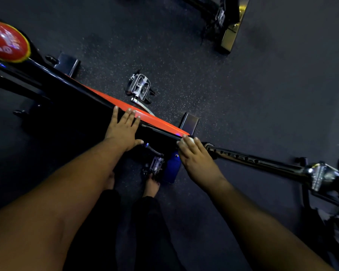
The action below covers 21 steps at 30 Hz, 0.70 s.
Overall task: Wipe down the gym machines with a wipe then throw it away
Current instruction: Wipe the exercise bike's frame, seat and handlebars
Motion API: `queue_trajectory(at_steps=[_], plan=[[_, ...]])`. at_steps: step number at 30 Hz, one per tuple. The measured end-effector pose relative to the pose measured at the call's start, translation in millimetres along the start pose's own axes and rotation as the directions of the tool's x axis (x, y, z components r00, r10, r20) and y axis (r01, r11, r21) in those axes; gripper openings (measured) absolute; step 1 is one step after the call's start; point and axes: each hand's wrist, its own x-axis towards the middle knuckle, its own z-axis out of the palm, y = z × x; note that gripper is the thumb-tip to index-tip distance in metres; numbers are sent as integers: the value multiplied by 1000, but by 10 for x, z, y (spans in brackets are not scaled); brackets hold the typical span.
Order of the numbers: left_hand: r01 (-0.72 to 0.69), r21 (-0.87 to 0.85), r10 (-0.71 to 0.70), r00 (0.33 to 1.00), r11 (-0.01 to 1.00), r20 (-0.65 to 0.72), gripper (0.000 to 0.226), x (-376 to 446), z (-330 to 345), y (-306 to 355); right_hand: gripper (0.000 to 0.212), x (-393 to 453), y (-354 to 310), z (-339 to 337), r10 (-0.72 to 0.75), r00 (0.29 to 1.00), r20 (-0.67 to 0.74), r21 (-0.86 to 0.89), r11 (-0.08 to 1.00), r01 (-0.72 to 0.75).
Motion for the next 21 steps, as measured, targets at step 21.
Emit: queue_trajectory(at_steps=[21], plan=[[106,-236,-153,970,966,-191,97,-2776,-1431,-952,12,331,-1060,-2415,547,814,194,926,170,-336]])
